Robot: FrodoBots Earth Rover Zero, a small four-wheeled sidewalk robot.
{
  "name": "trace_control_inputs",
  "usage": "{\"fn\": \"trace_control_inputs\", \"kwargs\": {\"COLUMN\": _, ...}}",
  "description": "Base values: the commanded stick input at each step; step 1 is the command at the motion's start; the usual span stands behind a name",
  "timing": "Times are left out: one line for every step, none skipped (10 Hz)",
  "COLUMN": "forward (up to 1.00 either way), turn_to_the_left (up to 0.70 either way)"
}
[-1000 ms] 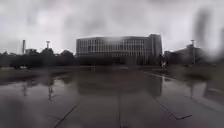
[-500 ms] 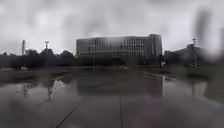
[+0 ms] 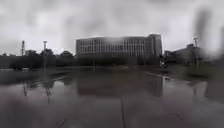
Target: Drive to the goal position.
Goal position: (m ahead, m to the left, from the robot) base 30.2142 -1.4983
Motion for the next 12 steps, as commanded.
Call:
{"fn": "trace_control_inputs", "kwargs": {"forward": 0.7, "turn_to_the_left": 0.0}}
{"fn": "trace_control_inputs", "kwargs": {"forward": 0.7, "turn_to_the_left": 0.0}}
{"fn": "trace_control_inputs", "kwargs": {"forward": 0.7, "turn_to_the_left": 0.0}}
{"fn": "trace_control_inputs", "kwargs": {"forward": 0.7, "turn_to_the_left": 0.0}}
{"fn": "trace_control_inputs", "kwargs": {"forward": 0.7, "turn_to_the_left": 0.0}}
{"fn": "trace_control_inputs", "kwargs": {"forward": 0.7, "turn_to_the_left": 0.0}}
{"fn": "trace_control_inputs", "kwargs": {"forward": 0.7, "turn_to_the_left": 0.0}}
{"fn": "trace_control_inputs", "kwargs": {"forward": 0.7, "turn_to_the_left": 0.0}}
{"fn": "trace_control_inputs", "kwargs": {"forward": 0.7, "turn_to_the_left": 0.0}}
{"fn": "trace_control_inputs", "kwargs": {"forward": 0.7, "turn_to_the_left": 0.0}}
{"fn": "trace_control_inputs", "kwargs": {"forward": 0.7, "turn_to_the_left": 0.0}}
{"fn": "trace_control_inputs", "kwargs": {"forward": 0.7, "turn_to_the_left": 0.0}}
